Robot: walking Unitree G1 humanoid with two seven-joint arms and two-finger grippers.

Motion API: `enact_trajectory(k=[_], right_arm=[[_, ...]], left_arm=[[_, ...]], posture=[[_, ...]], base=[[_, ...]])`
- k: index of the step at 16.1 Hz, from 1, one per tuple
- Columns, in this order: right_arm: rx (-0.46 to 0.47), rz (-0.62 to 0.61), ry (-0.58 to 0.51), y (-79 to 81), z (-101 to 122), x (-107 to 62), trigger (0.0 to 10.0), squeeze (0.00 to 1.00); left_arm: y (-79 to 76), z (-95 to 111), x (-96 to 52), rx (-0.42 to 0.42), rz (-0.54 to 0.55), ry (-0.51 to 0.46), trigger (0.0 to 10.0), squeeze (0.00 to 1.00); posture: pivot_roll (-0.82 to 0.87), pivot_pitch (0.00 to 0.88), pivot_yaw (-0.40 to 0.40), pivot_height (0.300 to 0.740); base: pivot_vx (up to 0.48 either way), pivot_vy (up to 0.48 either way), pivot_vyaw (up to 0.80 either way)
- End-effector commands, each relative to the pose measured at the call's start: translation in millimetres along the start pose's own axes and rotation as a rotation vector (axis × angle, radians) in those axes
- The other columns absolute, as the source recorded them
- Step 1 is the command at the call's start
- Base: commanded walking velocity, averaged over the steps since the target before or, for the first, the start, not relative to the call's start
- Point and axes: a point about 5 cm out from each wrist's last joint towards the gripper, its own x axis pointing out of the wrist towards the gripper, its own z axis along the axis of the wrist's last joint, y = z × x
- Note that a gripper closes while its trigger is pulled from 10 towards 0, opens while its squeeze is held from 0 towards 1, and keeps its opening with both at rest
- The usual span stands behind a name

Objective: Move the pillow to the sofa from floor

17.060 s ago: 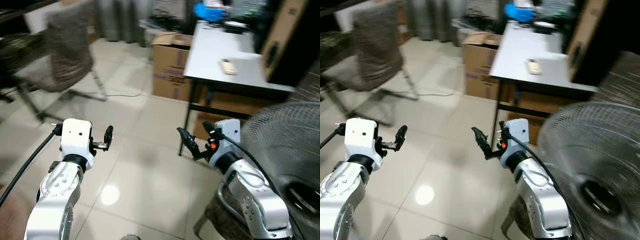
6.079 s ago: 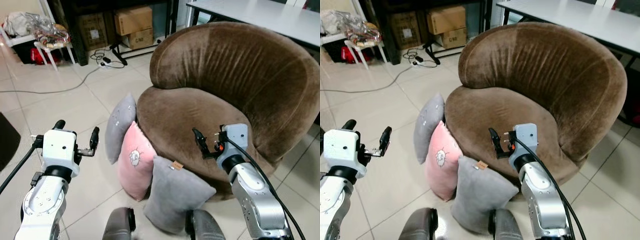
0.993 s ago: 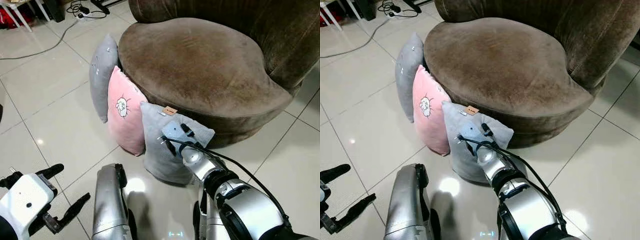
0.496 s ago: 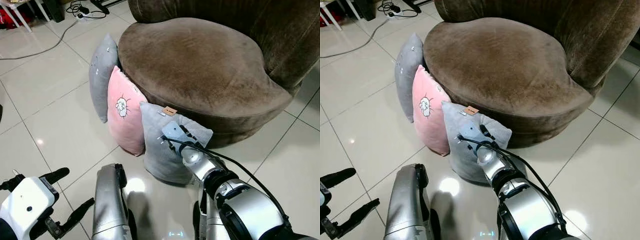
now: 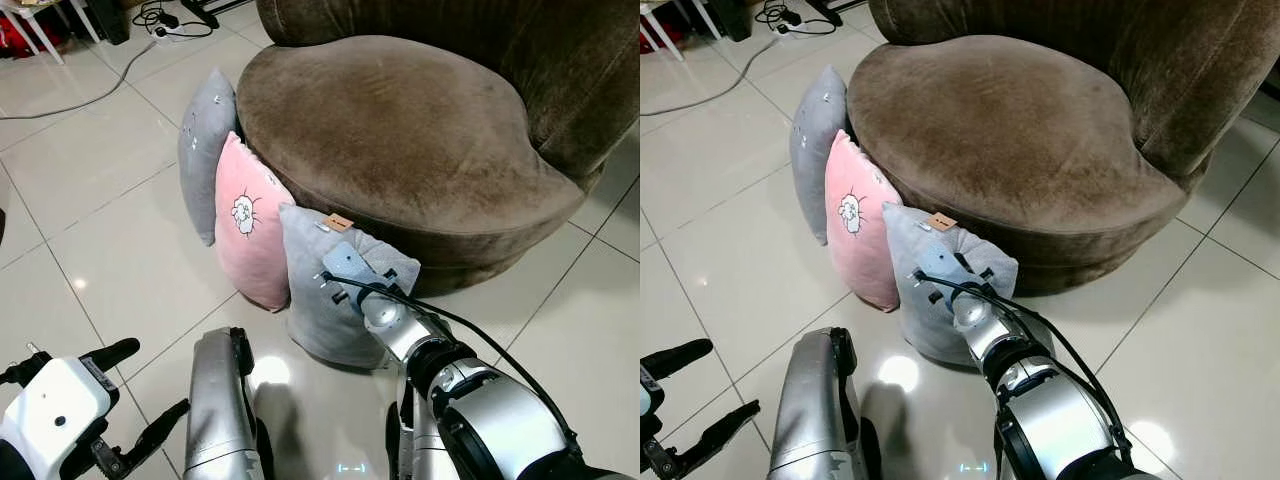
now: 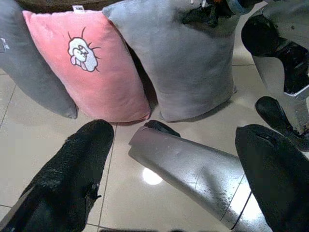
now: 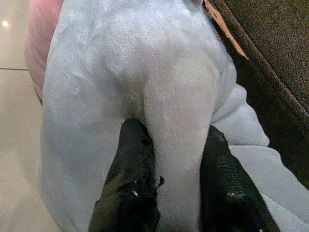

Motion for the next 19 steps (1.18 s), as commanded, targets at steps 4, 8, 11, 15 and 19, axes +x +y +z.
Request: enact_trajectory(k=[4,8,11,15,19], right_arm=[[0.023,0.052,-0.007,10.6,-4.4,-2.3,0.0,0.00],[0.112,0.070,-0.076,19.9,-7.0,-6.7,0.0,0.00],[0.252,0.040,-0.195,16.1,-7.2,-12.4,0.0,0.00],[0.347,-0.009,-0.451,-11.8,19.1,-18.7,0.0,0.00],[0.425,-0.113,-0.753,-61.5,61.1,-42.0,0.0,0.00]], left_arm=[[-4.3,-5.0,2.6,-0.004,0.000,0.011,10.0,0.00],[-3.2,-13.7,12.2,0.009,0.062,0.009,10.0,0.00],[3.4,-21.3,18.8,0.011,0.163,0.003,10.0,0.00],[30.3,-24.6,42.9,0.037,0.321,-0.034,10.0,0.00],[51.3,-0.4,67.2,-0.022,0.455,-0.180,10.0,0.00]], posture=[[0.13,0.131,0.086,0.445],[0.11,0.050,0.079,0.445],[0.09,0.000,0.063,0.445],[0.05,0.000,0.050,0.445],[-0.01,0.000,0.068,0.445]], base=[[0.000,0.000,0.00],[0.000,0.000,0.00],[0.000,0.000,0.00],[0.000,0.000,0.00],[0.000,0.000,0.00]])
